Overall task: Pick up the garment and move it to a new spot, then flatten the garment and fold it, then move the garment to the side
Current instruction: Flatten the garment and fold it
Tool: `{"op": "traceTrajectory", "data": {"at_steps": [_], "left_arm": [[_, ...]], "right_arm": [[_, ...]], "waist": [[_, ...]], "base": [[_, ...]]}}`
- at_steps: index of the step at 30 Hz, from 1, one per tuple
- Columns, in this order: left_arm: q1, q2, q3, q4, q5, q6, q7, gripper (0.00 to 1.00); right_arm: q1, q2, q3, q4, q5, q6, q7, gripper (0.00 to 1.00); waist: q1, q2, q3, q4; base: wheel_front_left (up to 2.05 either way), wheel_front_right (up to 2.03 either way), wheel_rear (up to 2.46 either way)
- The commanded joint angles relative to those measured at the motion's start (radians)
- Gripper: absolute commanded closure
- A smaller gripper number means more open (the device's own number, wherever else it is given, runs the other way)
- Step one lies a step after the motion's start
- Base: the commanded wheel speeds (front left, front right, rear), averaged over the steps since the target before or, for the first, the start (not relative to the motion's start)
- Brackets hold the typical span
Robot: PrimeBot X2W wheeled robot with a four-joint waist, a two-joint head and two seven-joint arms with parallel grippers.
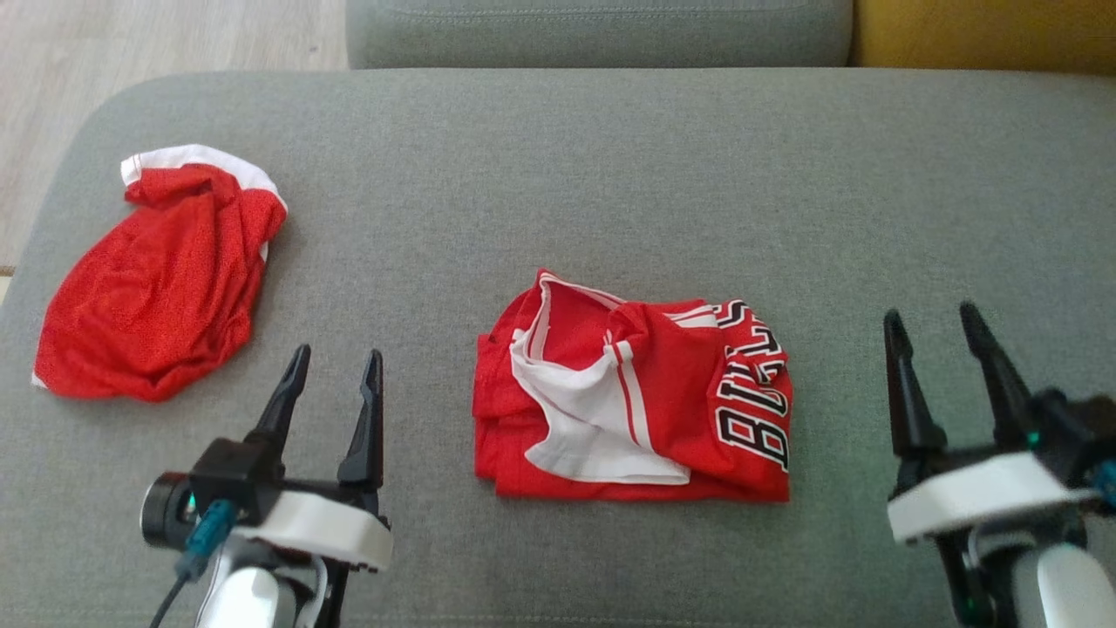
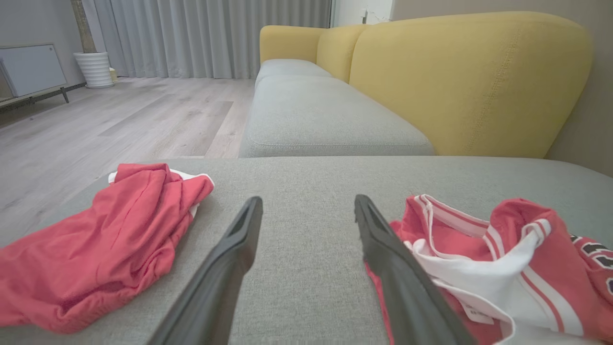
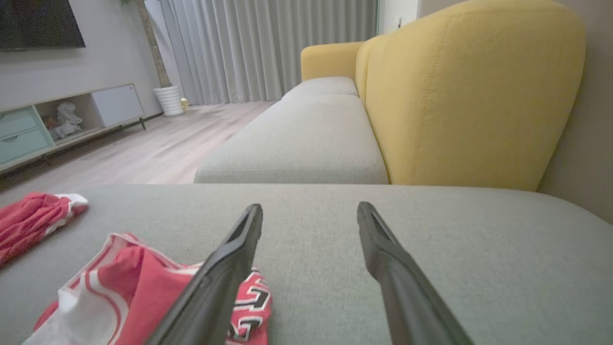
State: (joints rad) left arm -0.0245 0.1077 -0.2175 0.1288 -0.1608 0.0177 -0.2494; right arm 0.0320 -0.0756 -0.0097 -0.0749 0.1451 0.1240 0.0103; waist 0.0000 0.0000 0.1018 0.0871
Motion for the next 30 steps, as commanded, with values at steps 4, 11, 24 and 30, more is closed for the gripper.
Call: {"op": "traceTrajectory", "data": {"at_steps": [4,11,24,30], "left_arm": [[-0.012,0.020,0.027,-0.039,0.003,0.006,-0.006,0.00],[-0.006,0.028,0.026,-0.050,-0.001,0.013,0.001,0.00],[-0.008,0.032,0.017,-0.061,-0.013,0.018,0.003,0.00],[-0.028,0.034,0.016,-0.063,-0.018,0.019,0.001,0.00]], "right_arm": [[0.023,0.005,0.012,-0.067,-0.003,0.007,0.016,0.00],[0.042,0.017,0.012,-0.093,0.003,0.007,0.027,0.00],[0.033,0.023,0.016,-0.064,0.040,0.007,0.043,0.44],[-0.039,0.024,0.064,0.022,0.057,0.007,0.055,1.00]], "waist": [[0.0000,0.0000,-0.005,-0.002],[0.0000,0.0000,-0.003,-0.004],[0.0000,0.0000,0.005,0.002],[0.0000,0.0000,0.029,0.006]], "base": [[0.00,0.00,0.00],[0.00,0.00,0.00],[0.00,0.00,0.00],[0.00,0.00,0.00]]}}
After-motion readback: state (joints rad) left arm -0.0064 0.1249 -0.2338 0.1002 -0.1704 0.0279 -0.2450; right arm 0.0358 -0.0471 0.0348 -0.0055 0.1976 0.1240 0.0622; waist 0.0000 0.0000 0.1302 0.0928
